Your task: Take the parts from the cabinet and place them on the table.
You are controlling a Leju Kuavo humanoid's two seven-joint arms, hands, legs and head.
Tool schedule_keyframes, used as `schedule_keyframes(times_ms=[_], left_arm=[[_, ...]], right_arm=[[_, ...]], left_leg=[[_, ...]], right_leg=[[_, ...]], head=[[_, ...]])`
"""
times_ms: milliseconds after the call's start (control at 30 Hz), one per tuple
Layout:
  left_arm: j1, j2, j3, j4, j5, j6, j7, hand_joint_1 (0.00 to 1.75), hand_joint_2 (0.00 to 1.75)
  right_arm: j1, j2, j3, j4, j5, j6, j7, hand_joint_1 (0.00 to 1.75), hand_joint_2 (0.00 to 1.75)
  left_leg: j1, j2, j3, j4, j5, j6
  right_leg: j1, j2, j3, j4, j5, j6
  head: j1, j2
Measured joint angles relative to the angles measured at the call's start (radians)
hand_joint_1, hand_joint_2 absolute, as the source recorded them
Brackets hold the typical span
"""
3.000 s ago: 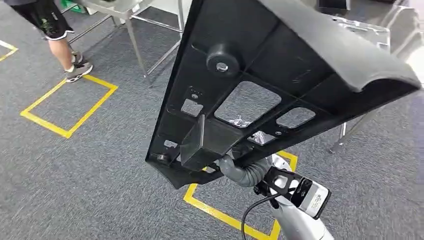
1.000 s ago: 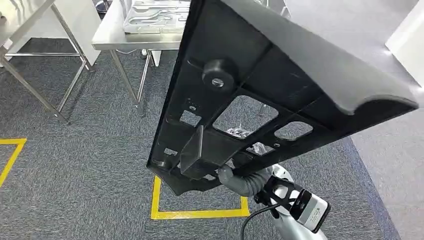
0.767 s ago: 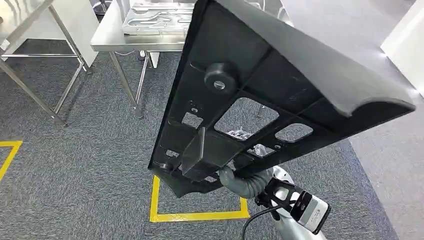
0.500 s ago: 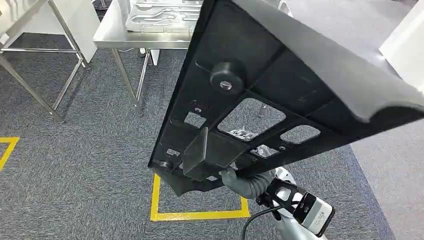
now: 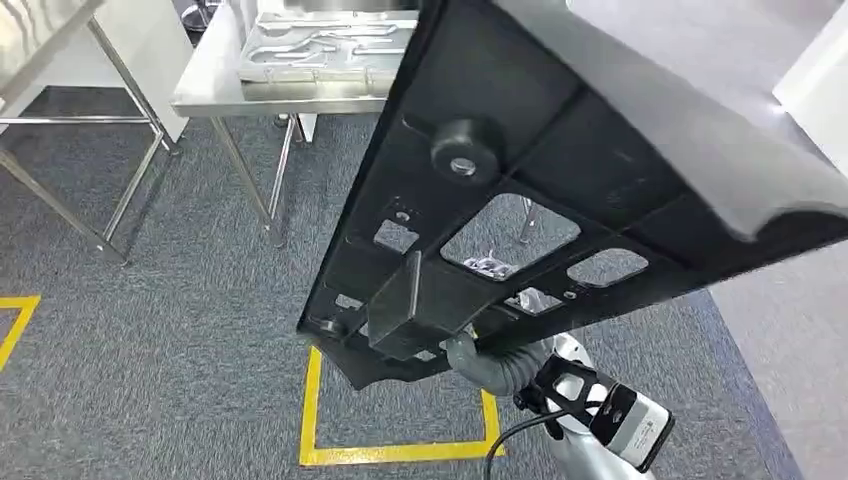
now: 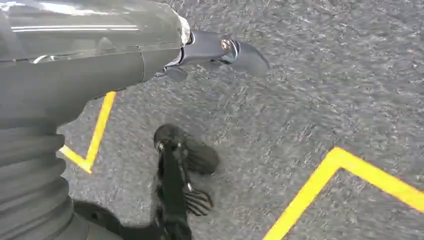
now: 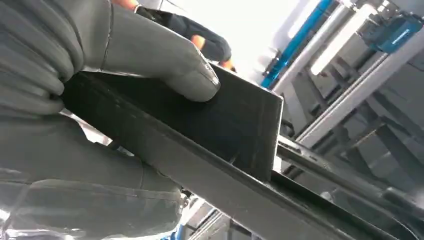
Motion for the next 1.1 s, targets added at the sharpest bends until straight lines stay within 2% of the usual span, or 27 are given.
schedule_keyframes(times_ms=[33, 67, 100, 167, 200, 233, 267, 333, 367, 400, 433, 500, 533, 567, 600, 633, 667, 700, 733, 767, 800, 833, 867, 967, 1033, 1067, 1100], left_arm=[[0.004, 0.0, 0.0, 0.0, 0.0, 0.001, 0.0, 0.0, 1.75], [0.007, 0.0, 0.0, 0.0, 0.0, 0.002, 0.0, 0.0, 1.75], [0.009, 0.0, 0.0, 0.0, 0.0, 0.002, 0.0, 0.0, 1.75], [0.011, 0.003, 0.0, 0.0, 0.0, 0.005, 0.0, 0.0, 1.75], [0.014, 0.003, 0.0, 0.0, 0.0, 0.005, 0.0, 0.0, 1.75], [0.014, 0.003, 0.0, 0.0, 0.0, 0.005, 0.0, 0.0, 1.75], [0.011, 0.003, 0.0, 0.0, 0.0, 0.007, 0.001, 0.0, 1.75], [0.012, 0.006, 0.0, 0.0, 0.0, 0.008, 0.0, 0.0, 1.75], [0.011, 0.005, 0.0, 0.0, 0.0, 0.008, -0.001, 0.0, 1.75], [0.011, 0.005, 0.0, 0.0, 0.0, 0.008, -0.002, 0.0, 1.75], [0.012, 0.006, 0.0, 0.0, 0.0, 0.008, -0.002, 0.0, 1.75], [0.012, 0.005, 0.0, 0.0, 0.0, 0.008, -0.003, 0.0, 1.75], [0.013, 0.005, 0.0, 0.0, 0.0, 0.008, -0.003, 0.0, 1.75], [0.014, 0.005, 0.0, 0.0, 0.0, 0.008, -0.004, 0.0, 1.75], [0.014, 0.005, 0.0, 0.0, 0.0, 0.008, -0.006, 0.0, 1.75], [0.013, 0.005, 0.0, 0.0, 0.0, 0.008, -0.008, 0.0, 1.75], [0.013, 0.005, 0.0, 0.0, 0.0, 0.008, -0.01, 0.0, 1.75], [0.013, 0.005, 0.0, 0.0, 0.0, 0.008, -0.01, 0.0, 1.75], [0.011, 0.005, 0.0, 0.0, 0.0, 0.008, -0.01, 0.0, 1.75], [0.008, 0.006, 0.0, 0.0, 0.0, 0.007, -0.01, 0.0, 1.75], [0.007, 0.006, 0.0, 0.0, 0.0, 0.007, -0.01, 0.0, 1.75], [0.006, 0.006, 0.0, 0.0, 0.0, 0.007, -0.011, 0.0, 1.75], [0.006, 0.006, 0.0, 0.0, 0.0, 0.007, -0.011, 0.0, 1.75], [0.006, 0.006, 0.0, 0.0, 0.0, 0.007, -0.011, 0.0, 1.75], [0.001, 0.007, 0.0, 0.0, 0.0, 0.007, -0.011, 0.0, 1.75], [-0.002, 0.007, 0.0, 0.0, 0.0, 0.007, -0.012, 0.0, 1.75], [0.001, 0.008, 0.0, 0.0, 0.0, 0.007, -0.012, 0.0, 1.75]], right_arm=[[0.002, 0.0, 0.0, 0.002, 0.0, 0.0, 0.0, 1.75, 1.75], [0.002, 0.0, 0.0, 0.002, 0.0, 0.0, 0.0, 1.75, 1.75], [0.002, 0.0, 0.0, 0.002, -0.001, 0.001, 0.0, 1.75, 1.75], [0.001, 0.0, 0.0, 0.002, -0.002, 0.001, 0.0, 1.75, 1.75], [0.003, 0.0, 0.0, 0.003, -0.002, 0.001, 0.0, 1.75, 1.75], [-0.001, 0.0, 0.0, 0.003, -0.003, 0.001, 0.0, 1.75, 1.75], [0.0, 0.0, 0.0, 0.002, -0.004, 0.001, 0.0, 1.75, 1.75], [-0.001, 0.0, -0.002, 0.001, -0.005, 0.001, -0.001, 1.75, 1.75], [-0.003, 0.0, -0.002, 0.0, -0.005, 0.001, -0.001, 1.75, 1.75], [-0.004, -0.001, -0.003, -0.001, -0.007, 0.001, -0.001, 1.75, 1.75], [-0.004, -0.001, -0.004, -0.001, -0.009, 0.001, -0.001, 1.75, 1.75], [-0.003, -0.003, -0.007, -0.001, -0.02, 0.001, -0.001, 1.75, 1.75], [-0.003, -0.006, -0.008, -0.001, -0.024, 0.001, -0.001, 1.75, 1.75], [-0.003, -0.008, -0.008, -0.001, -0.027, 0.001, -0.001, 1.75, 1.75], [-0.004, -0.008, -0.008, -0.001, -0.03, 0.001, -0.001, 1.75, 1.75], [-0.004, -0.009, -0.008, -0.001, -0.032, 0.0, -0.001, 1.75, 1.75], [-0.004, -0.009, -0.009, -0.002, -0.033, -0.001, -0.001, 1.75, 1.75], [-0.004, -0.01, -0.01, -0.003, -0.034, -0.001, -0.001, 1.75, 1.75], [-0.002, -0.011, -0.011, -0.002, -0.034, -0.002, -0.001, 1.75, 1.75], [-0.004, -0.012, -0.012, -0.003, -0.034, -0.002, -0.001, 1.75, 1.75], [-0.006, -0.013, -0.013, -0.008, -0.035, -0.003, -0.001, 1.75, 1.75], [-0.008, -0.013, -0.013, -0.011, -0.036, -0.002, -0.001, 1.75, 1.75], [-0.008, -0.013, -0.012, -0.012, -0.036, -0.002, -0.001, 1.75, 1.75], [-0.009, -0.013, -0.012, -0.013, -0.035, -0.002, -0.001, 1.75, 1.75], [-0.009, -0.013, -0.013, -0.018, -0.035, -0.002, -0.001, 1.75, 1.75], [-0.012, -0.013, -0.013, -0.019, -0.035, -0.006, -0.001, 1.75, 1.75], [-0.009, -0.014, -0.013, -0.019, -0.036, -0.008, -0.001, 1.75, 1.75]], left_leg=[[0.0, 0.0, -0.049, 0.048, 0.007, -0.002], [0.0, 0.0, -0.077, 0.046, 0.043, -0.003], [0.0, 0.0, -0.079, -0.003, 0.103, -0.003], [0.0, 0.001, -0.035, -0.19, 0.254, 0.004], [-0.004, -0.001, -0.033, -0.197, 0.243, 0.015], [-0.011, -0.002, -0.022, -0.216, 0.241, 0.02], [-0.011, -0.002, -0.009, -0.243, 0.209, 0.033], [-0.014, -0.003, -0.005, -0.248, 0.199, 0.048], [-0.008, -0.004, 0.009, -0.258, 0.196, 0.053], [-0.005, -0.006, 0.027, -0.272, 0.192, 0.058], [-0.005, -0.006, 0.042, -0.282, 0.187, 0.064], [-0.004, -0.006, 0.066, -0.289, 0.172, 0.064], [-0.004, -0.007, 0.078, -0.289, 0.162, 0.065], [-0.004, -0.008, 0.094, -0.289, 0.15, 0.065], [-0.004, -0.01, 0.112, -0.289, 0.138, 0.064], [-0.004, -0.01, 0.13, -0.289, 0.125, 0.062], [-0.004, -0.01, 0.151, -0.289, 0.112, 0.059], [-0.004, -0.01, 0.164, -0.29, 0.1, 0.055], [-0.007, -0.011, 0.176, -0.282, 0.089, 0.05], [-0.007, -0.012, 0.175, -0.288, 0.08, 0.041], [-0.006, -0.01, 0.18, -0.294, 0.074, 0.034], [-0.007, -0.01, 0.187, -0.279, 0.084, 0.028], [-0.007, -0.01, 0.19, -0.281, 0.083, 0.025], [-0.007, -0.01, 0.193, -0.281, 0.08, 0.024], [-0.003, -0.009, 0.19, -0.261, 0.069, 0.021], [-0.002, -0.009, 0.067, -0.057, 0.002, 0.011], [-0.002, -0.009, 0.02, 0.006, -0.03, 0.01]], right_leg=[[0.0, 0.002, 0.014, 0.0, -0.012, 0.0], [0.0, 0.004, 0.031, 0.0, -0.025, 0.001], [0.0, 0.006, 0.052, 0.0, -0.041, 0.002], [-0.001, 0.007, 0.1, 0.0, -0.076, 0.008], [-0.001, 0.008, 0.106, -0.007, -0.089, 0.013], [0.005, 0.013, 0.104, -0.001, -0.094, 0.021], [0.002, 0.013, 0.099, -0.004, -0.095, 0.026], [0.002, 0.012, 0.104, -0.007, -0.085, 0.039], [0.003, 0.012, 0.098, 0.015, -0.074, 0.046], [0.0, 0.01, 0.068, 0.073, -0.057, 0.049], [0.0, 0.009, 0.02, 0.149, -0.06, 0.048], [0.0, 0.009, -0.08, 0.275, -0.126, 0.05], [0.0, 0.009, -0.116, 0.306, -0.162, 0.052], [-0.001, 0.008, -0.14, 0.306, -0.178, 0.053], [-0.002, 0.008, -0.147, 0.272, -0.159, 0.055], [-0.002, 0.007, -0.139, 0.213, -0.113, 0.056], [-0.002, 0.004, -0.122, 0.132, -0.037, 0.051], [-0.001, 0.002, -0.109, 0.057, 0.051, 0.047], [0.004, -0.001, -0.115, 0.035, 0.085, 0.042], [0.009, 0.001, -0.11, 0.035, 0.065, 0.031], [0.011, 0.003, -0.106, 0.032, 0.071, 0.025], [0.01, 0.005, -0.1, 0.027, 0.067, 0.018], [0.01, 0.006, -0.097, 0.026, 0.064, 0.015], [0.01, 0.006, -0.093, 0.024, 0.062, 0.013], [0.006, 0.007, -0.071, 0.017, 0.059, 0.006], [0.008, 0.005, -0.049, 0.016, 0.037, -0.008], [0.01, 0.007, -0.041, 0.016, 0.029, -0.009]], head=[[0.0, 0.0], [0.0, 0.0], [0.0, 0.0], [0.0, 0.0], [0.0, 0.0], [0.0, 0.0], [0.0, 0.0], [0.0, 0.0], [0.0, 0.0], [0.0, 0.0], [0.001, 0.0], [0.0, 0.0], [0.0, 0.0], [0.0, 0.0], [0.0, 0.0], [0.0, 0.0], [0.0, 0.0], [0.001, 0.0], [0.0, 0.0], [0.002, 0.0], [0.002, 0.0], [0.001, 0.0], [0.001, 0.0], [0.001, 0.0], [0.001, 0.0], [0.0, 0.0], [0.0, 0.0]])
